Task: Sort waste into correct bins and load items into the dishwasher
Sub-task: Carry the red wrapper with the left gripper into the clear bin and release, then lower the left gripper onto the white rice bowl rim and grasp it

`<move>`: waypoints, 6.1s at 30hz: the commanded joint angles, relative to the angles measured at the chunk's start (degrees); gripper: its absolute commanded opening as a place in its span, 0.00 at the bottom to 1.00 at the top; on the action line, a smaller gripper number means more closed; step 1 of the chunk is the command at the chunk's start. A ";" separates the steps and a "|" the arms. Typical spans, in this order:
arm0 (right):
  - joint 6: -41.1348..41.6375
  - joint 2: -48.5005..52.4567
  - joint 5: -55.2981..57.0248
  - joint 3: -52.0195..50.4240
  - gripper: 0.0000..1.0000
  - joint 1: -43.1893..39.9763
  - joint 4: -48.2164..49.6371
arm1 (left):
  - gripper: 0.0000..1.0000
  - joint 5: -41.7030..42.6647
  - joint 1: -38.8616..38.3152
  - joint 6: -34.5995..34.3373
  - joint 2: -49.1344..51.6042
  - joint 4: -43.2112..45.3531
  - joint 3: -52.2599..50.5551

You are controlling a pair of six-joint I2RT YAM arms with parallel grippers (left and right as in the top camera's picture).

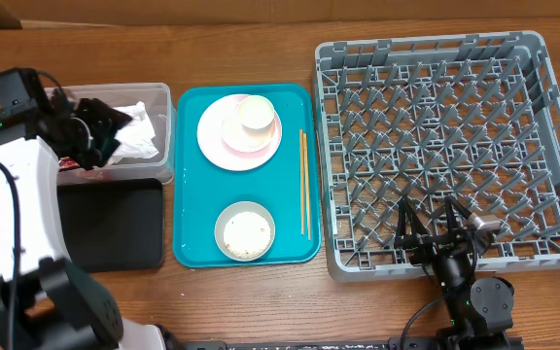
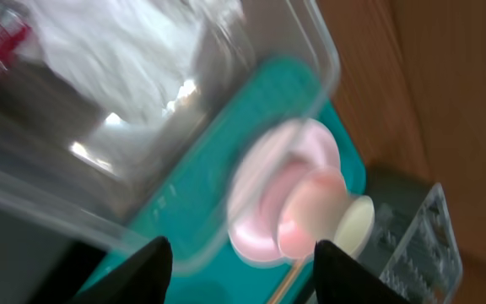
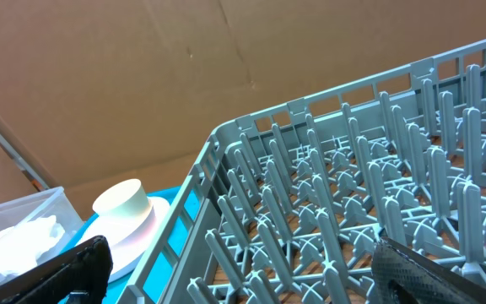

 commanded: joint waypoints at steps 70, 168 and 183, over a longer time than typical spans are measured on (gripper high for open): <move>-0.04 -0.55 0.09 -0.59 1.00 -0.42 0.35 | 0.05 -34.40 -48.98 -2.16 -3.52 12.31 -30.99; -0.04 -0.55 0.09 -0.59 1.00 -0.42 0.35 | 0.22 -28.92 -49.13 7.06 -0.09 8.83 -23.58; -0.04 -0.55 0.09 -0.59 1.00 -0.42 0.35 | 0.15 -28.94 -49.09 7.06 4.22 10.12 -23.58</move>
